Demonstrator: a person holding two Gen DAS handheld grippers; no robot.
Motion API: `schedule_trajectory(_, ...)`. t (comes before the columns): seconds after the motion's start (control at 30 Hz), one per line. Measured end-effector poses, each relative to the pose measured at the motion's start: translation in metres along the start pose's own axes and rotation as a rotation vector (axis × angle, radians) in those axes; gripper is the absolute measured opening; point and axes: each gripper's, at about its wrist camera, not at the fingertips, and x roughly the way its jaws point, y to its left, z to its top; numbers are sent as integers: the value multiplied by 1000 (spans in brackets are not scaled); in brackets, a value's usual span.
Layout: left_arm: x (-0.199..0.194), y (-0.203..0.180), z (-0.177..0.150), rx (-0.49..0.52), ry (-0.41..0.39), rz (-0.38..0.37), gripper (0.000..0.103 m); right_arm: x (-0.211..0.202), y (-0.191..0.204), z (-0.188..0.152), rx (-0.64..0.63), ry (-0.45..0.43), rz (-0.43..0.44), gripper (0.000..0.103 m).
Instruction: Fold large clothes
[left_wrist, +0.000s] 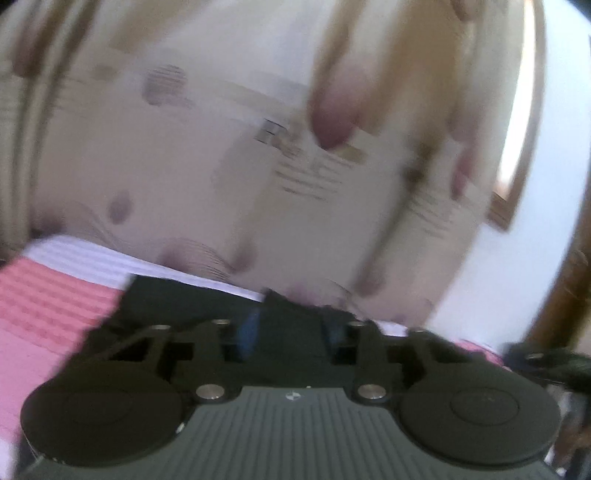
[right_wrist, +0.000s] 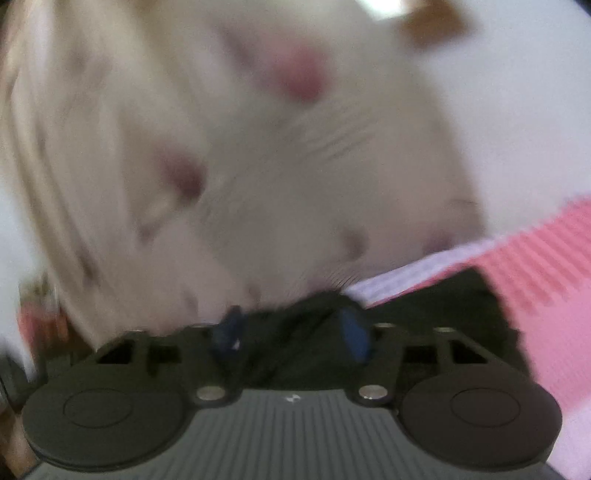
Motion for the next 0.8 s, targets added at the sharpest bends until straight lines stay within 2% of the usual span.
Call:
schedule_trajectory(0.07,10,-14,-2,-12,-2,-31,28,30,34,-7,-103,68,5,30)
schedule_trajectory(0.17,30,-28,-3,-6,13,-61,24,75,67,-23,-214,159,7,30)
schedule_trajectory(0.33,74,-26,-16,51,91,-10,24,131,93,-41,-314,251,4,30)
schedule_trajectory(0.43,103,-2,-32,27,156,76,24,154,89,-51,-329,308,-9,29)
schedule_trajectory(0.5,113,25,-47,-66,196,109,18,163,79,-58,-348,347,-47,28)
schedule_trajectory(0.57,115,46,-56,-147,192,104,11,163,64,-60,-318,361,-54,25)
schedule_trajectory(0.6,114,52,-60,-158,186,103,11,163,57,-60,-306,356,-59,25)
schedule_trajectory(0.73,118,59,-67,-144,176,94,11,156,24,-55,-233,342,-86,15)
schedule_trajectory(0.8,119,66,-69,-153,170,96,11,151,4,-50,-182,336,-108,14)
